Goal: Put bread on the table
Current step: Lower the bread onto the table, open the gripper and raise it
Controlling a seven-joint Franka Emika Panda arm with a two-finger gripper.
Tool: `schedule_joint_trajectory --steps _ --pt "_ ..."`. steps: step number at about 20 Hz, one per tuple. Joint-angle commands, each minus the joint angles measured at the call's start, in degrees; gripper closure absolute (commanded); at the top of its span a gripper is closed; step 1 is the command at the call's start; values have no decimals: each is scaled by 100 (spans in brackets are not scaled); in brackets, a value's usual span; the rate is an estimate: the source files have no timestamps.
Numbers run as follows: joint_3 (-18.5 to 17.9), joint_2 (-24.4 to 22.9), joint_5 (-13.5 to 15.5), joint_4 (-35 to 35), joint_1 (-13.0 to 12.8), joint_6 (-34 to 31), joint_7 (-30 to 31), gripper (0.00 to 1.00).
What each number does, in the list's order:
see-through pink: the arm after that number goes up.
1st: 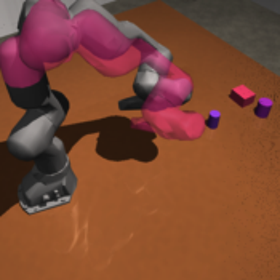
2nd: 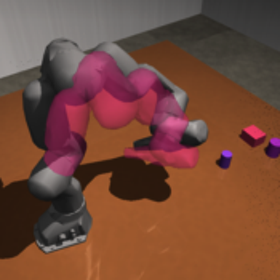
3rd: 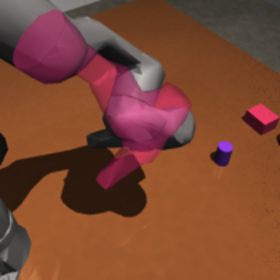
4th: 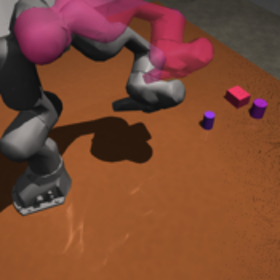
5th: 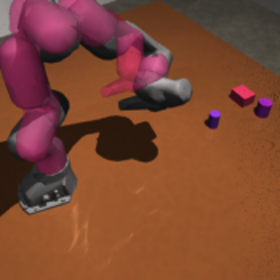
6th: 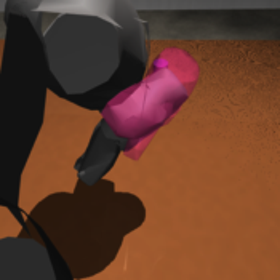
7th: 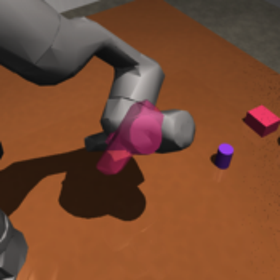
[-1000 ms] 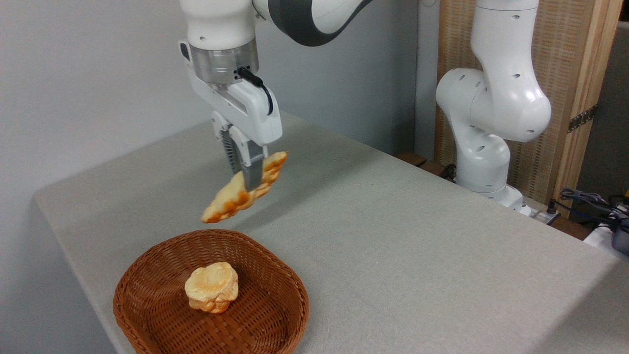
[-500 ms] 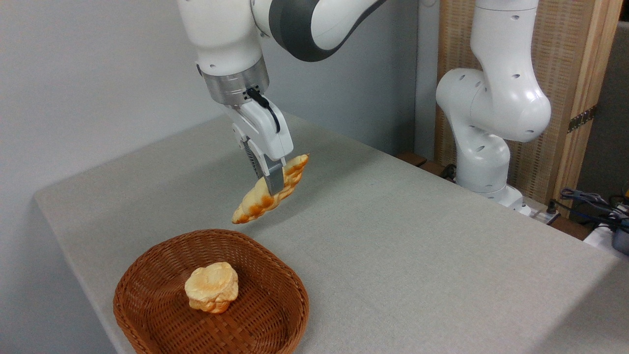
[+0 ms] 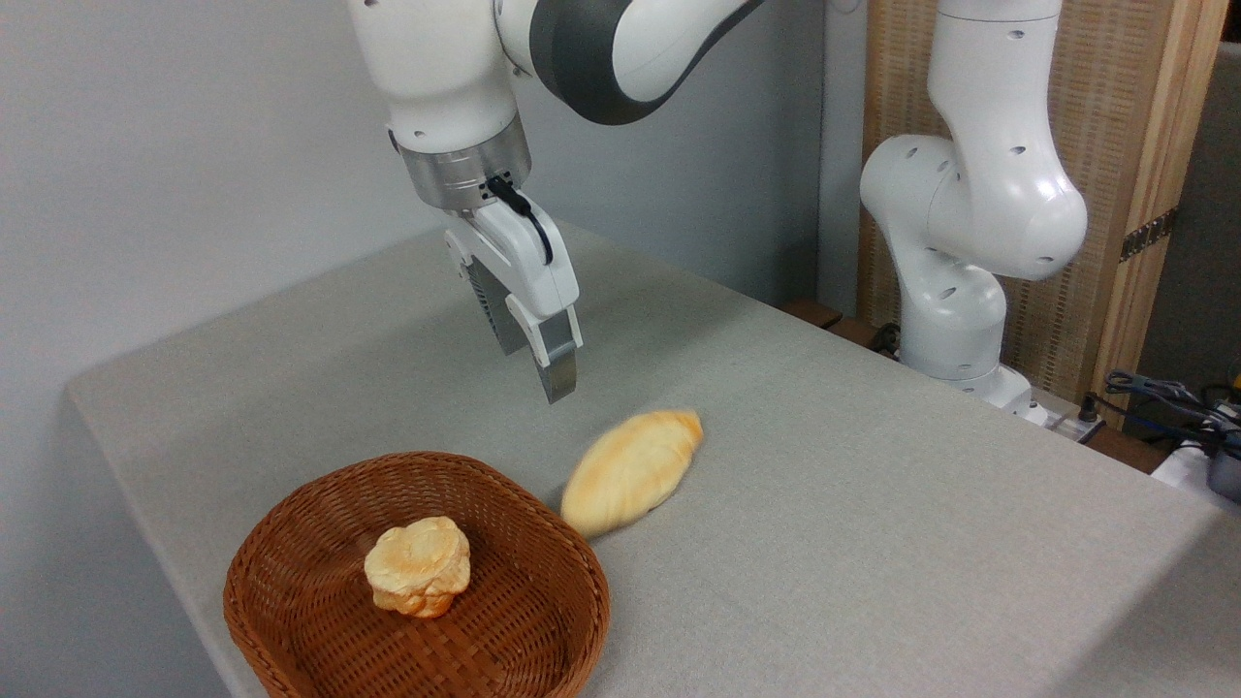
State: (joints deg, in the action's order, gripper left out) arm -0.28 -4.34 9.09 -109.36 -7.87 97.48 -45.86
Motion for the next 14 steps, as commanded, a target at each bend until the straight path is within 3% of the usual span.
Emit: schedule_joint_trajectory --steps 1,4,7,10,14 --pt "-25 -50 -73 38 -13 322 -107 0" --pt "-60 -76 -170 187 -4 789 -46 0" --pt "-69 -67 -205 345 22 834 -19 0" --pt "-69 -32 -512 363 31 851 453 0" --pt "-121 47 -540 574 48 1027 886 0"
